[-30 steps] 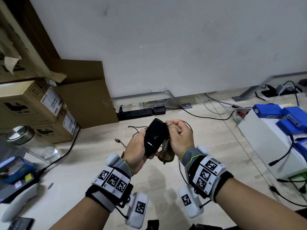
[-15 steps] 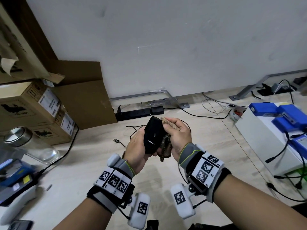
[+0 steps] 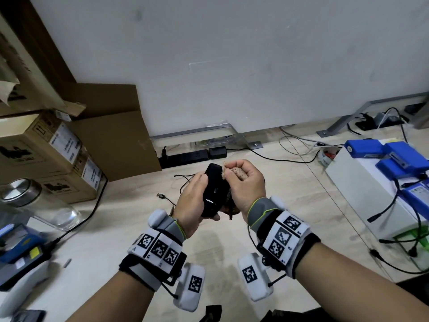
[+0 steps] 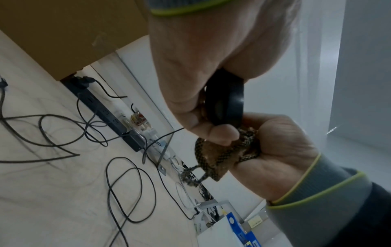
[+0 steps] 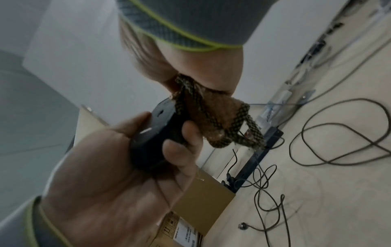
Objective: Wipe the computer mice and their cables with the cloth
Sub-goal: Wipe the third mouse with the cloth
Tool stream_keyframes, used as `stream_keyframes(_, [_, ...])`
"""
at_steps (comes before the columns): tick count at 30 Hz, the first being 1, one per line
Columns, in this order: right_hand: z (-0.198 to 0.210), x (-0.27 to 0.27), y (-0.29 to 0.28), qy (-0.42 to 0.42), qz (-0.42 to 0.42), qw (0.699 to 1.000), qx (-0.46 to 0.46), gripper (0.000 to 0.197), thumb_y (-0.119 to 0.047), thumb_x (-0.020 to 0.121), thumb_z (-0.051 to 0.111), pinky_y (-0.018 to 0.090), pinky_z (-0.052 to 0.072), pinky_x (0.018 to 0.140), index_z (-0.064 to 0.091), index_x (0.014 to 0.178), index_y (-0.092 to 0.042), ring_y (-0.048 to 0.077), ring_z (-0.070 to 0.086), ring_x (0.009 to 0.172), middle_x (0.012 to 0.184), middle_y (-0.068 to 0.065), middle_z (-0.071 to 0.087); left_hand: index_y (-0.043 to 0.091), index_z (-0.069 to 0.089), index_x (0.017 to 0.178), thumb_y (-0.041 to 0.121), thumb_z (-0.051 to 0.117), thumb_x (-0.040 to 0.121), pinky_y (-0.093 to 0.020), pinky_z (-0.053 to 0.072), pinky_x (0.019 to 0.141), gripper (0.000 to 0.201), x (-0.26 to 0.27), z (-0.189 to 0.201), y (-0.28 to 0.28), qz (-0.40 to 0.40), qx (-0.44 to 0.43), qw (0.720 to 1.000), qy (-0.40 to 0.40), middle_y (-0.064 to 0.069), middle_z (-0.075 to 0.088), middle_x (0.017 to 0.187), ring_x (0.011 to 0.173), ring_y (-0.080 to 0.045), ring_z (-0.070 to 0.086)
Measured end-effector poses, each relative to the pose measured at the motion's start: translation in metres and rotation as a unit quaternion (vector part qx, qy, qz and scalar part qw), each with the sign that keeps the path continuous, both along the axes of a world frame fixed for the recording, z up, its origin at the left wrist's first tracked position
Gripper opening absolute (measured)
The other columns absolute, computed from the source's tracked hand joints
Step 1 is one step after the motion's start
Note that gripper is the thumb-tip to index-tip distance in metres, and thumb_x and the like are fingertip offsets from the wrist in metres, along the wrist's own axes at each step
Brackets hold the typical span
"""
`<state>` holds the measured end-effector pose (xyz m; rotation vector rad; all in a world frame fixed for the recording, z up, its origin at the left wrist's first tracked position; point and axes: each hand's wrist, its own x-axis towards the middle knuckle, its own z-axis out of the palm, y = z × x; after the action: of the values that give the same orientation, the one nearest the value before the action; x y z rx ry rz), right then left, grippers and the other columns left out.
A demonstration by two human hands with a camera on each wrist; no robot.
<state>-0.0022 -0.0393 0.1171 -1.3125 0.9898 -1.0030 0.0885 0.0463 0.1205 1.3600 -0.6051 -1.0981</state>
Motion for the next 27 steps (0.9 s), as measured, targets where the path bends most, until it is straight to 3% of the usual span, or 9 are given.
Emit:
stream_keyframes(3, [-0.004,0.001,-0.008,0.011,-0.038,0.999,0.025,0.024,-0.005,0.085,0.057,0.038,0.054,0.065,0.064,0.073,-0.025,0.014,0.059,0.063,0.072,-0.003,0.067,0.021,0.057,0.111,0.033,0.034,0.102,-0.031,0.046,0.05,0.028,-0.001,-0.004,0.0,-0.015,0.002,1.0,-0.017,-0.02,0.064,0.092,0.065,-0.032,0.062])
stream_keyframes(8, [-0.005,-0.002,-0.018,-0.063,-0.048,0.993,0.084,0.008,-0.017,0.092,0.061,0.039,0.055,0.082,0.062,0.094,-0.024,0.015,0.064,0.081,0.091,0.002,0.068,0.014,0.057,0.113,0.037,0.03,0.102,-0.031,0.046,0.05,0.037,0.006,-0.001,0.0,-0.005,0.021,0.999,0.031,-0.015,0.066,0.089,0.065,-0.028,0.064])
stream_keyframes(13, [-0.002,0.002,-0.007,0.044,0.012,0.991,-0.129,0.017,-0.033,0.095,0.05,0.029,0.051,0.084,0.061,0.106,-0.027,0.01,0.064,0.091,0.097,-0.005,0.069,0.01,0.062,0.112,0.044,0.027,0.1,-0.034,0.048,0.057,0.05,0.002,-0.001,-0.001,-0.015,0.021,0.989,0.145,-0.015,0.066,0.089,0.071,-0.031,0.062])
stream_keyframes(15, [-0.01,0.003,0.009,0.13,0.087,0.959,-0.237,0.033,-0.04,0.093,0.043,0.037,0.046,0.095,0.062,0.117,-0.029,0.019,0.058,0.106,0.115,-0.004,0.068,0.012,0.062,0.114,0.051,0.019,0.099,-0.04,0.049,0.075,0.059,0.0,0.001,-0.003,-0.019,-0.008,0.971,0.237,-0.016,0.068,0.103,0.09,-0.03,0.064])
stream_keyframes(18, [-0.022,-0.003,0.033,0.18,0.155,0.907,-0.348,0.039,-0.038,0.094,0.04,0.041,0.039,0.099,0.062,0.124,-0.027,0.022,0.049,0.115,0.134,-0.008,0.059,0.0,0.059,0.115,0.065,0.016,0.093,-0.044,0.044,0.097,0.081,0.007,0.007,-0.005,-0.009,-0.027,0.934,0.357,-0.023,0.064,0.115,0.11,-0.034,0.06])
stream_keyframes(21, [-0.033,-0.015,0.036,0.141,0.195,0.872,-0.426,0.031,-0.028,0.094,0.048,0.041,0.039,0.098,0.063,0.121,-0.023,0.023,0.046,0.115,0.137,-0.005,0.056,-0.005,0.062,0.106,0.071,0.015,0.09,-0.042,0.053,0.083,0.091,0.02,0.001,-0.002,-0.001,-0.017,0.929,0.369,-0.024,0.068,0.103,0.093,-0.034,0.069])
stream_keyframes(24, [-0.039,-0.023,0.016,0.112,0.223,0.846,-0.471,0.026,-0.015,0.091,0.057,0.031,0.039,0.099,0.067,0.115,-0.016,0.023,0.053,0.108,0.129,0.002,0.062,0.006,0.055,0.119,0.06,0.018,0.095,-0.036,0.054,0.076,0.07,0.024,-0.008,0.0,0.009,-0.011,0.935,0.355,-0.019,0.068,0.109,0.093,-0.029,0.067])
stream_keyframes(25, [-0.041,-0.024,0.01,0.119,0.212,0.859,-0.451,0.025,-0.011,0.088,0.061,0.028,0.04,0.098,0.068,0.112,-0.014,0.02,0.056,0.107,0.124,0.002,0.064,0.009,0.057,0.115,0.053,0.02,0.098,-0.033,0.051,0.072,0.06,0.025,-0.011,0.001,0.009,0.006,0.945,0.326,-0.014,0.07,0.102,0.088,-0.025,0.064])
stream_keyframes(27, [-0.038,-0.025,-0.001,0.135,0.14,0.928,-0.319,0.023,-0.007,0.083,0.067,0.024,0.046,0.09,0.07,0.103,-0.016,0.012,0.061,0.097,0.106,-0.005,0.069,0.012,0.061,0.11,0.043,0.026,0.1,-0.03,0.05,0.062,0.048,0.026,-0.015,0.004,0.009,0.037,0.961,0.275,-0.01,0.069,0.092,0.078,-0.023,0.059])
